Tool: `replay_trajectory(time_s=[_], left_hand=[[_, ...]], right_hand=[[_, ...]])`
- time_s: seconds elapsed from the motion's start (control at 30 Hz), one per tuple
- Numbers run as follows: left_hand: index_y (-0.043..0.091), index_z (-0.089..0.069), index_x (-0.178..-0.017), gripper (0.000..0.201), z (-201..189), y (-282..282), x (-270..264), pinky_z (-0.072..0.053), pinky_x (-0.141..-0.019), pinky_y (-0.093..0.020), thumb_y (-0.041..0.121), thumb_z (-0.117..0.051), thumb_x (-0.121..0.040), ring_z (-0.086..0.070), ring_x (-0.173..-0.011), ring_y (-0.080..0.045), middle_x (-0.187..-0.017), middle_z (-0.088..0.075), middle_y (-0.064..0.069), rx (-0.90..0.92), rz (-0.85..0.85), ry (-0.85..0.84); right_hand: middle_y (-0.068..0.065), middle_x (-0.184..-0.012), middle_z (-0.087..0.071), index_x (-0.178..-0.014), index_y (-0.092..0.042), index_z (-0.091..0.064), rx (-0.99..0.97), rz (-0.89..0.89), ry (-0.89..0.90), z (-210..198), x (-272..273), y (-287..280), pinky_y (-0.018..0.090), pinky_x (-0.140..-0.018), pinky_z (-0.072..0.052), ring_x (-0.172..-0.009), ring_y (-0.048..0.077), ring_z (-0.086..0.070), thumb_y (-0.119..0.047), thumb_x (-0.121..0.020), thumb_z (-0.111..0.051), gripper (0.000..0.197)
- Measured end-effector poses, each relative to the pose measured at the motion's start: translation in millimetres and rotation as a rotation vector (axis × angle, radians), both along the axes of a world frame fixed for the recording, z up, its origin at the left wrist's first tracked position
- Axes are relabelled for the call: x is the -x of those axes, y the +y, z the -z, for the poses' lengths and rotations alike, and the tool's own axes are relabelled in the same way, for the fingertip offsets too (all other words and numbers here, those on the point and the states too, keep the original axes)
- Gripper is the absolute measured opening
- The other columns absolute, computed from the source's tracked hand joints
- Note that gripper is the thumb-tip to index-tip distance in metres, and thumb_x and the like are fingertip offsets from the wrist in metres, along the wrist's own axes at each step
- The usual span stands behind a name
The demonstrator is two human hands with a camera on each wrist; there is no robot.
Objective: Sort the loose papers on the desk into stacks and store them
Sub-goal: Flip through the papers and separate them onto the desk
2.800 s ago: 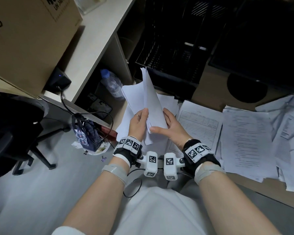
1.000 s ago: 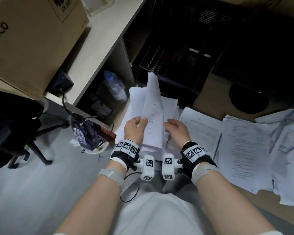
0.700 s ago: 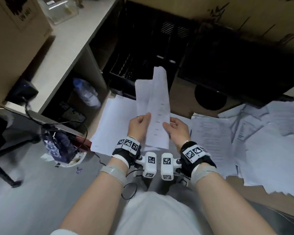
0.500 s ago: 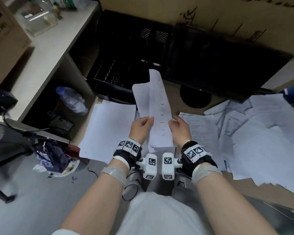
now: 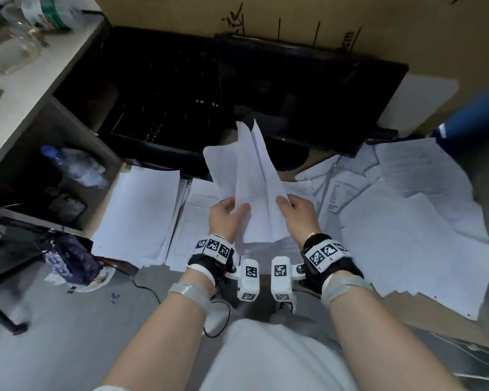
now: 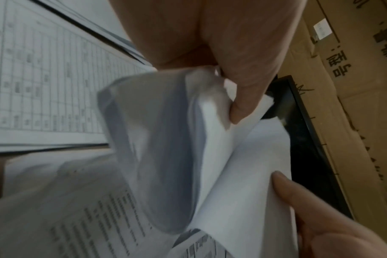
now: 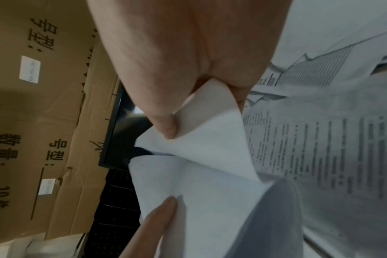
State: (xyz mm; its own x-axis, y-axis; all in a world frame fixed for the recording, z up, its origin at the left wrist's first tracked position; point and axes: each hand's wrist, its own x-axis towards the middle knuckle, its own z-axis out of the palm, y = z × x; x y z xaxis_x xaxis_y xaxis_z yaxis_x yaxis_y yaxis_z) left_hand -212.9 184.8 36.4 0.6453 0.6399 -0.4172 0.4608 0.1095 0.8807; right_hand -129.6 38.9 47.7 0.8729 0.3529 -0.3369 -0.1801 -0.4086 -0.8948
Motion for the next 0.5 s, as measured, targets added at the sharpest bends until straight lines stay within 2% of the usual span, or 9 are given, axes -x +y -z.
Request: replay_trajectory(time_s=[0.07,0.1,0.13,0.2,0.27,0.33,0.43,0.5], left_hand=[[0.013,-0.077,-0.096,0.015,1.1,-16.5,0.1,-0.057,-0.071,-0.025,0.021,-0.075,-0.084,-0.072,-0.076,-0.012,-0.084,-0.077,0.004,0.059,0.05,0.002],[0.01,-0.077,-0.093,0.017,2.2,-23.0,0.8,-0.056,-0.068,-0.026,0.025,-0.077,-0.084,-0.071,-0.073,-0.014,-0.081,-0.076,0.003,0.068,0.089,0.03],[0.011,-0.076,-0.082,0.019,4.2,-27.4,2.1,-0.051,-0.063,-0.027,0.029,-0.076,-0.082,-0.066,-0.064,-0.016,-0.072,-0.072,0.002,0.048,0.116,0.071],[0.017,-0.063,-0.059,0.025,8.1,-33.8,5.2,-0.037,-0.057,-0.029,0.031,-0.071,-0.078,-0.048,-0.054,-0.017,-0.056,-0.054,0.001,0.003,0.09,0.134],[0.02,-0.047,-0.046,0.037,8.4,-36.1,6.3,-0.03,-0.057,-0.029,0.026,-0.067,-0.077,-0.036,-0.053,-0.016,-0.048,-0.039,0.005,-0.02,0.0,0.142],[0.019,-0.039,-0.043,0.043,8.6,-34.0,6.1,-0.026,-0.056,-0.027,0.025,-0.066,-0.077,-0.031,-0.051,-0.016,-0.043,-0.03,0.01,-0.04,-0.068,0.13],[0.02,-0.037,-0.048,0.044,6.1,-27.8,3.1,-0.024,-0.052,-0.025,0.025,-0.066,-0.08,-0.029,-0.049,-0.014,-0.044,-0.03,0.011,-0.057,-0.148,0.112],[0.02,-0.04,-0.052,0.044,4.4,-18.0,0.9,-0.026,-0.048,-0.025,0.023,-0.065,-0.088,-0.031,-0.05,-0.013,-0.049,-0.035,0.007,-0.101,-0.18,0.121]], right_hand=[[-0.005,-0.058,-0.028,-0.061,-0.016,-0.033,0.03,-0.018,-0.073,5.3,-5.4,-16.2,0.031,-0.059,-0.024,-0.058,0.014,-0.028,-0.024,-0.097,-0.056,0.044],[-0.006,-0.056,-0.025,-0.06,-0.019,-0.029,0.04,-0.041,-0.098,5.0,-7.0,-21.9,0.031,-0.056,-0.022,-0.055,0.013,-0.026,-0.022,-0.097,-0.057,0.047],[-0.008,-0.055,-0.024,-0.059,-0.02,-0.027,0.056,-0.049,-0.11,5.7,-8.4,-26.9,0.03,-0.053,-0.02,-0.053,0.011,-0.024,-0.021,-0.096,-0.058,0.049],[-0.009,-0.052,-0.023,-0.057,-0.021,-0.026,0.068,-0.045,-0.093,5.4,-10.7,-35.3,0.029,-0.051,-0.018,-0.051,0.011,-0.022,-0.022,-0.095,-0.06,0.051],[-0.009,-0.05,-0.025,-0.055,-0.02,-0.028,0.094,-0.03,-0.081,6.3,-14.2,-41.0,0.031,-0.051,-0.019,-0.052,0.015,-0.024,-0.025,-0.095,-0.061,0.052],[-0.003,-0.052,-0.028,-0.055,-0.017,-0.032,0.131,-0.026,-0.081,8.1,-19.9,-43.4,0.031,-0.053,-0.02,-0.053,0.018,-0.027,-0.03,-0.094,-0.062,0.051],[0.001,-0.053,-0.034,-0.055,-0.014,-0.038,0.162,0.06,-0.052,2.1,-23.7,-36.8,0.032,-0.055,-0.025,-0.055,0.022,-0.031,-0.031,-0.093,-0.061,0.048],[0.008,-0.058,-0.046,-0.06,-0.011,-0.049,0.196,0.184,-0.064,-3.1,-25.8,-31.2,0.035,-0.057,-0.033,-0.061,0.031,-0.041,-0.03,-0.093,-0.059,0.04]])
